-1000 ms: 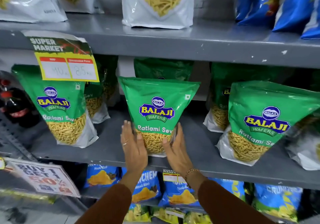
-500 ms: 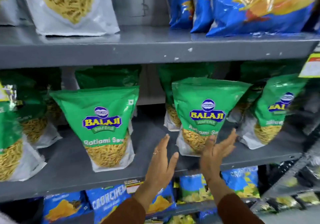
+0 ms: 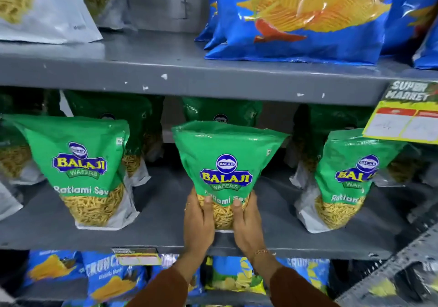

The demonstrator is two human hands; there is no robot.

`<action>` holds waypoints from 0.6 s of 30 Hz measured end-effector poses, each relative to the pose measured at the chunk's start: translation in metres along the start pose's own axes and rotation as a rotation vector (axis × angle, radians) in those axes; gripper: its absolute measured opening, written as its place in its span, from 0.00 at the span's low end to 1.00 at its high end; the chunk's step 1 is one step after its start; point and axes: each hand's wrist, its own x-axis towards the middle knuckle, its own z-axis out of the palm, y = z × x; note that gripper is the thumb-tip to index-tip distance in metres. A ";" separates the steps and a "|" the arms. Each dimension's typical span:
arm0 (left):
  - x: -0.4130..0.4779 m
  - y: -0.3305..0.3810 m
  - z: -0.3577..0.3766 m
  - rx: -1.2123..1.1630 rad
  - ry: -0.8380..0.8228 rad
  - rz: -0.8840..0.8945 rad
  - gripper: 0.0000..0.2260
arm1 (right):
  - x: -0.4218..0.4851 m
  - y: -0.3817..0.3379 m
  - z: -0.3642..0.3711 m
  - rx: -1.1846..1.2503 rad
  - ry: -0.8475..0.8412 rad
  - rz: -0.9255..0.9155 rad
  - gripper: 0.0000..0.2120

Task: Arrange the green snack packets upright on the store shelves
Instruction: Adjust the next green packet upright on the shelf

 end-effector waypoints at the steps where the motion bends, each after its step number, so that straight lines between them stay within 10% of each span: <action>1: -0.003 -0.001 0.001 0.011 0.029 -0.004 0.24 | -0.001 0.000 -0.001 -0.003 -0.011 -0.007 0.36; 18: -0.007 0.013 0.002 0.047 -0.003 -0.062 0.26 | 0.000 -0.006 -0.007 0.019 -0.075 -0.001 0.39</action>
